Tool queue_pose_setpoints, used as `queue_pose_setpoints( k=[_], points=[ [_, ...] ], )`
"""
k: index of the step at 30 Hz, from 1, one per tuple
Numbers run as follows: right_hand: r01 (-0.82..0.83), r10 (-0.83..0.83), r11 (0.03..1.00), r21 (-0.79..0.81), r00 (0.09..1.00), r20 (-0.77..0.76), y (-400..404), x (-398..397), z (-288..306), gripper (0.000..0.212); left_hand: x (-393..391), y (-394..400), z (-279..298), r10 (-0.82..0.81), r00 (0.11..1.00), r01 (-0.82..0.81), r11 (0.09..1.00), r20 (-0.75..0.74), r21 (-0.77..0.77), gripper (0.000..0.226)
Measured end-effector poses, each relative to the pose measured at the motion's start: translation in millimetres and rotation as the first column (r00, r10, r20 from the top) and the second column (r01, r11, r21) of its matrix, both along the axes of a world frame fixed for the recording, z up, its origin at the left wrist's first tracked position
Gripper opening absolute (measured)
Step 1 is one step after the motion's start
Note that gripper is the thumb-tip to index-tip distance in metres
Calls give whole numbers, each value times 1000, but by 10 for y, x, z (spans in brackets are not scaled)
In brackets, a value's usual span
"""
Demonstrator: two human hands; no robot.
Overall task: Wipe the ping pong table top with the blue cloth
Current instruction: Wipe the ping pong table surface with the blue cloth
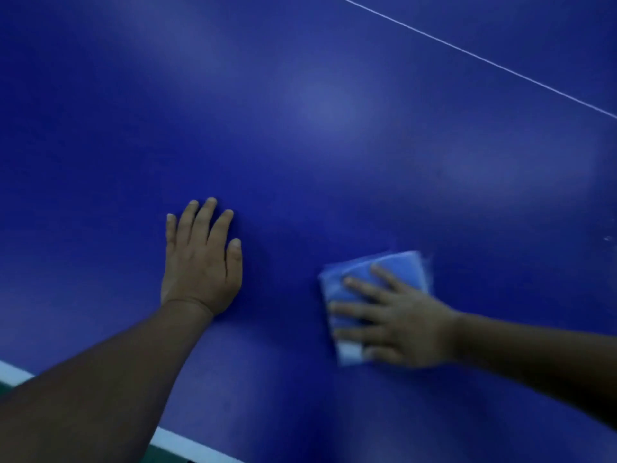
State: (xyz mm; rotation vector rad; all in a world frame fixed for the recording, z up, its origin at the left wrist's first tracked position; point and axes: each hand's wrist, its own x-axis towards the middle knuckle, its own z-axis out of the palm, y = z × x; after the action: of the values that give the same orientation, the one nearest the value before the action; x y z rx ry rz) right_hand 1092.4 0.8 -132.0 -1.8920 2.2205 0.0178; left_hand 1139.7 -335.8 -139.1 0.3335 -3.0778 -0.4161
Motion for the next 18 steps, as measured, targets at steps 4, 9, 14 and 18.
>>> queue_pose_setpoints(
  k=[4,9,14,18],
  points=[
    [748,-748,663,-14,661,-60,451,-851,39,63,10,17,30,-19,1000,19,1000,3,-15,59],
    [899,-904,428,-94,424,-60,-92,-211,-49,59,3,78,96,-30,999,31,999,33,-20,64],
    [232,-230,973,-23,972,55,186,1123,-73,49,2,163,142,-60,997,61,998,42,-21,64],
    [721,-720,693,-10,692,-55,879,-30,-29,63,-43,428,234,-188,982,187,982,18,13,59]
  ],
)
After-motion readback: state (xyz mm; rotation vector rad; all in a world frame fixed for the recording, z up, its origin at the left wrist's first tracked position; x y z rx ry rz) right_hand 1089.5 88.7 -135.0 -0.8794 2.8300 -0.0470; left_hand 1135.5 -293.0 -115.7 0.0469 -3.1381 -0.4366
